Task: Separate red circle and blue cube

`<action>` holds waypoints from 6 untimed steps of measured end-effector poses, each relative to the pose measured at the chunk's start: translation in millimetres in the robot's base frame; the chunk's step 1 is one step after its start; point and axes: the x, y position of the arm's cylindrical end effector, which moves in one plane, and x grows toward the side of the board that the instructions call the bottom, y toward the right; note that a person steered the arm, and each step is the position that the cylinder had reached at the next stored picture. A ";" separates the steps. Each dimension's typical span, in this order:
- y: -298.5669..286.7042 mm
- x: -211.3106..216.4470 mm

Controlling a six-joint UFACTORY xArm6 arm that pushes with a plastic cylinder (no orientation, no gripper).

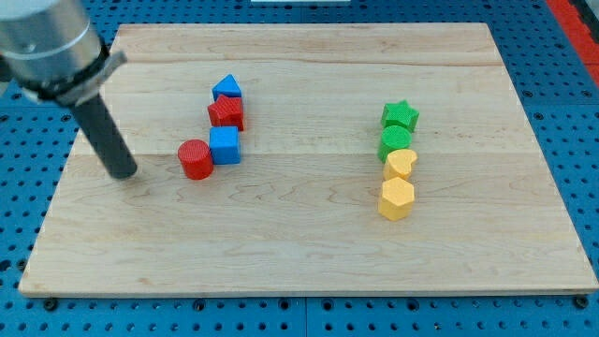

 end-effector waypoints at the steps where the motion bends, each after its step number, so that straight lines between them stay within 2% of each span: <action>1: 11.8 -23.0; 3: 82.7 3.0; 4: 108.4 31.7; 5: 77.3 78.3; 6: 133.5 105.4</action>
